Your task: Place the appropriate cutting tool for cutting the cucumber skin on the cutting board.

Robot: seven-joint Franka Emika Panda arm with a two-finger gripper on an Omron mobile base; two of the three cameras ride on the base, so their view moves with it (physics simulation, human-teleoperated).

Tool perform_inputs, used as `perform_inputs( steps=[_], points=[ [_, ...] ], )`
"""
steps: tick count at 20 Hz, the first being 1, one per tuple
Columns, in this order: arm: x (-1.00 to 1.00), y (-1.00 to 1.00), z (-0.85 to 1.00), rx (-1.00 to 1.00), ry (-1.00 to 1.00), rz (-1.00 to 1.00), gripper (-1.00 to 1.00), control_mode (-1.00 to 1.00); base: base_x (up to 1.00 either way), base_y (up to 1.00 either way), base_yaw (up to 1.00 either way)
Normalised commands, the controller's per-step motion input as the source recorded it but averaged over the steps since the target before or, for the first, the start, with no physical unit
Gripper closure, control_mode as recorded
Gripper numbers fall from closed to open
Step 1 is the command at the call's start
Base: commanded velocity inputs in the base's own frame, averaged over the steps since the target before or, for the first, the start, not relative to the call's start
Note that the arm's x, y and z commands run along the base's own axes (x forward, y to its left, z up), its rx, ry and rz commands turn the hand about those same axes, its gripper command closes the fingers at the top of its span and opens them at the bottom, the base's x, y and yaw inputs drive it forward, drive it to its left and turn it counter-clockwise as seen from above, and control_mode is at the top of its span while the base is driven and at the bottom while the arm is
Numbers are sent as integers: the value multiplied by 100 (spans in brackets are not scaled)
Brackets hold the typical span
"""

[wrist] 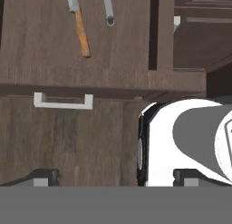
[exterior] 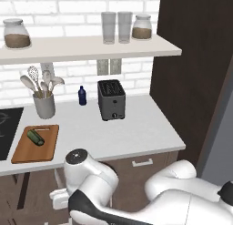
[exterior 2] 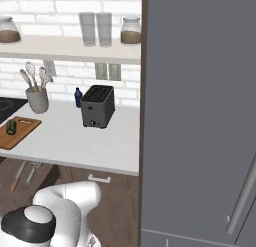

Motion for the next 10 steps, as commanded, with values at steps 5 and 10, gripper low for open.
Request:
perform_inputs(
  steps=[5,10],
  points=[
    [80,0,5,0,-6,5,-100,-100,0,0,0],
    [69,0,-9,0,-5,6,-100,-100,0,0,0]
  ],
)
